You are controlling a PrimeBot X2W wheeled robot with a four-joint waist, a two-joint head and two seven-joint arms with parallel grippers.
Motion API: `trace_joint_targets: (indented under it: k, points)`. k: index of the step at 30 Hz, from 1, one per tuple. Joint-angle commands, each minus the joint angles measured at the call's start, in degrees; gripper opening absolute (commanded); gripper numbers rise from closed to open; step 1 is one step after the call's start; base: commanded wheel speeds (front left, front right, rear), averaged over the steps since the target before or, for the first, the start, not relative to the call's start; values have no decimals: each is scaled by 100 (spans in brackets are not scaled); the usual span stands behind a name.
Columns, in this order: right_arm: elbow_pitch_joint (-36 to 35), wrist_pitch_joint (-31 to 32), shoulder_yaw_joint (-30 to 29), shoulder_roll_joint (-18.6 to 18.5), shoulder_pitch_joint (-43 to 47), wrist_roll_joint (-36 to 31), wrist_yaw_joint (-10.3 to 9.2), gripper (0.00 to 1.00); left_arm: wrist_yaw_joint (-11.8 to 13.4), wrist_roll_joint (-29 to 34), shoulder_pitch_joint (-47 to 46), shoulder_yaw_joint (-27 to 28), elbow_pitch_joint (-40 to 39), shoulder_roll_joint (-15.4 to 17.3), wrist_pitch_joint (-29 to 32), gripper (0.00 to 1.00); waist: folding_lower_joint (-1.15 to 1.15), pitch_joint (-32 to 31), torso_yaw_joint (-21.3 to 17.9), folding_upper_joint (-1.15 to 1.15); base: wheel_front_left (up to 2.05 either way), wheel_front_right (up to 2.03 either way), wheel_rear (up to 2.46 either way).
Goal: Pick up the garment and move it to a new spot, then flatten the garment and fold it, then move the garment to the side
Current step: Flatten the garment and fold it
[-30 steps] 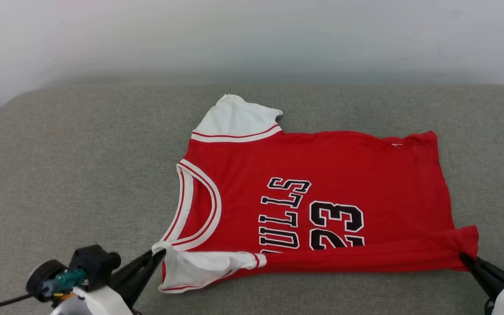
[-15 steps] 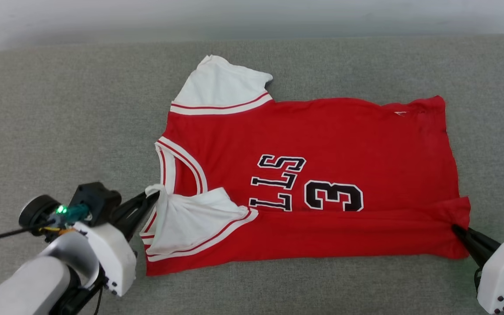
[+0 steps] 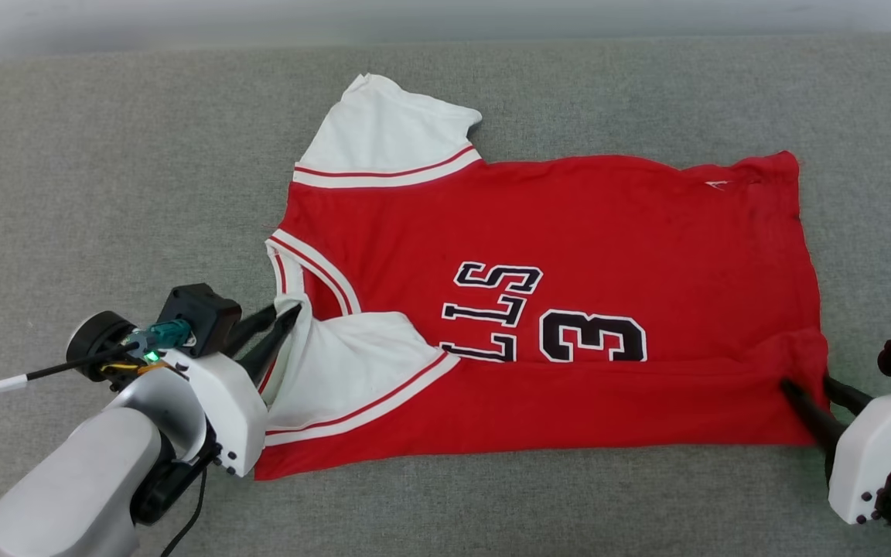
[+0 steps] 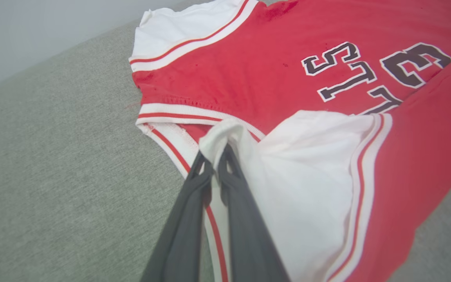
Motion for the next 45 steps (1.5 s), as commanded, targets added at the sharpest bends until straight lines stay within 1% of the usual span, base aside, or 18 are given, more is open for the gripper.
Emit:
trace_joint_targets:
  k: [1, 3, 5, 7, 9, 11, 13, 15, 16, 22, 25, 27, 29, 35, 38, 42, 43, 45]
  points:
    - [60, 3, 25, 30, -75, 21, -4, 100, 47, 15, -73, 32, 120, -69, -85, 100, -1, -44, 6, 0, 0, 0, 0]
    - [106, 0, 43, 28, -92, 39, -4, 100, 69, -42, -27, 45, 233, -172, -180, 100, -1, -124, 25, 0, 0, 0, 0]
    - [148, 19, 28, -1, -57, 49, -4, 100, 155, -56, 62, 70, 342, -227, -269, 100, -1, -264, 44, 0, 0, 0, 0]
    - [178, 97, -30, -12, 25, 64, -4, 100, 286, 30, 130, 35, 371, -259, -338, 100, -1, -403, 65, 0, 0, 0, 0]
    - [163, 185, -135, 64, 103, 135, -4, 100, 426, -67, 291, 37, 311, -353, -266, 100, -1, -543, 87, 0, 0, 0, 0]
    - [124, 296, -242, 117, 164, 157, -4, 100, 608, -205, 444, 87, 184, -367, -168, 100, -1, -670, 103, 0, 0, 0, 0]
    - [78, 431, -365, 181, 237, 131, -4, 100, 836, -182, 621, 67, 33, -286, -42, 100, -1, -772, 125, 0, 0, 0, 0]
    - [7, 624, -502, 285, 335, 96, -3, 100, 1036, -251, 863, 28, -169, -280, 122, 100, -1, -840, 141, 0, 0, 0, 0]
    - [7, 624, -502, 285, 335, 96, -3, 100, 1036, -251, 863, 28, -169, -280, 122, 100, -1, -840, 141, 0, 0, 0, 0]
    - [-427, 1259, -988, 680, 619, -127, -3, 100, 1453, -538, 1406, -55, -908, -46, 759, 100, -1, -847, 192, 0, 0, 0, 0]
    - [-730, 1528, -1181, 901, 738, -265, -3, 100, 1644, -588, 1531, -88, -1149, 85, 1049, 100, -1, -793, 210, 0, 0, 0, 0]
    - [-931, 1670, -1294, 1055, 816, -346, -3, 100, 1741, -516, 1533, -132, -1206, 167, 1200, 100, -1, -749, 211, 0, 0, 0, 0]
    - [-1134, 1807, -1385, 1202, 893, -407, -3, 100, 1782, -452, 1478, -196, -1220, 199, 1324, 100, -1, -687, 200, 0, 0, 0, 0]
    - [-1589, 2043, -1535, 1440, 969, -559, -3, 100, 1808, -469, 1364, -209, -1008, 185, 1467, 100, -1, -487, 109, 0, 0, 0, 0]
    - [-1735, 2099, -1556, 1514, 980, -611, -3, 100, 1775, -512, 1328, -219, -840, 161, 1513, 100, -1, -382, 54, 0, 0, 0, 0]
    - [-1888, 2147, -1587, 1578, 947, -679, -3, 100, 1623, -625, 1385, -314, -604, 64, 1603, 100, -1, -242, -4, 0, 0, 0, 0]
    - [-1915, 2159, -1591, 1582, 935, -710, -3, 100, 1574, -684, 1404, -339, -549, 24, 1644, 95, -1, -216, -17, 0, 0, 0, 0]
    - [-1968, 2174, -1588, 1586, 932, -745, -3, 100, 1485, -757, 1424, -385, -454, -27, 1689, 41, -1, -190, -25, 0, 0, 0, 0]
